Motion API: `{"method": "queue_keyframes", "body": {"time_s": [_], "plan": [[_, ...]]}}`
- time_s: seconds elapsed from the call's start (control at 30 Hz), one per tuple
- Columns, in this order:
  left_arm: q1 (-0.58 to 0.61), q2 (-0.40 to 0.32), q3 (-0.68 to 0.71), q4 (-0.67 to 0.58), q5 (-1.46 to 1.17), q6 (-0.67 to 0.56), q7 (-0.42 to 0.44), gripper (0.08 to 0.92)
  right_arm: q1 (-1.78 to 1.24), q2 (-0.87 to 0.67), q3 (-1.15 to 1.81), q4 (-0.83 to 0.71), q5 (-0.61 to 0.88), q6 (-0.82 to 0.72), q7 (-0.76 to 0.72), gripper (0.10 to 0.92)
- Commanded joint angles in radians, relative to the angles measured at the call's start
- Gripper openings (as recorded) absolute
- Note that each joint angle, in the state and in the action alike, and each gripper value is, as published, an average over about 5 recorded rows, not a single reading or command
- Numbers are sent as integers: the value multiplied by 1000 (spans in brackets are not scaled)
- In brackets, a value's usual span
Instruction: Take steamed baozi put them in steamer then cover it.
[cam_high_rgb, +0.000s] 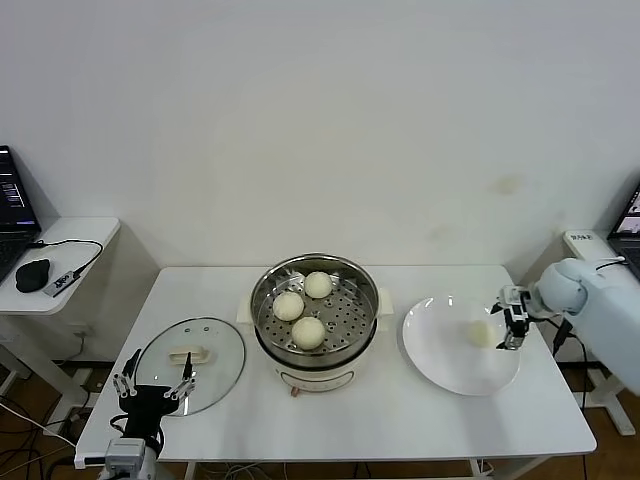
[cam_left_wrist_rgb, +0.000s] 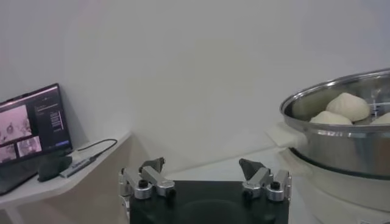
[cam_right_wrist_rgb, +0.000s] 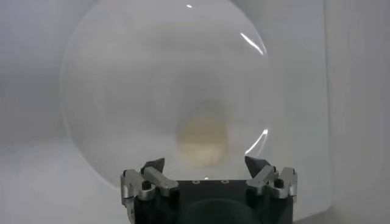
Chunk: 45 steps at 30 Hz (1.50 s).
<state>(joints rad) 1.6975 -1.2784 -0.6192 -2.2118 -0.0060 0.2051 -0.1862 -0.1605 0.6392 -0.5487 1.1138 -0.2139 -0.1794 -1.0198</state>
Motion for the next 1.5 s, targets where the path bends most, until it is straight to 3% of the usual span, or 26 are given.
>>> {"method": "queue_keyframes", "body": {"time_s": [0.03, 0.43, 1.0, 1.17, 1.5], "plan": [[-2, 0, 1, 4, 0, 0, 0, 823, -33, 89, 35, -119, -40, 9, 9, 823], [-7, 0, 4, 11, 1, 0, 0, 823, -36, 114, 44, -142, -58, 3, 23, 805], [-3, -5, 4, 4, 2, -1, -1, 823, -11, 100, 32, -122, -39, -5, -8, 602], [-1, -7, 4, -1, 4, -1, -1, 823, 28, 66, 3, -70, 8, -21, -7, 559], [-2, -9, 9, -13, 6, 0, 0, 823, 327, -29, -225, 120, 216, -113, -10, 568]]}}
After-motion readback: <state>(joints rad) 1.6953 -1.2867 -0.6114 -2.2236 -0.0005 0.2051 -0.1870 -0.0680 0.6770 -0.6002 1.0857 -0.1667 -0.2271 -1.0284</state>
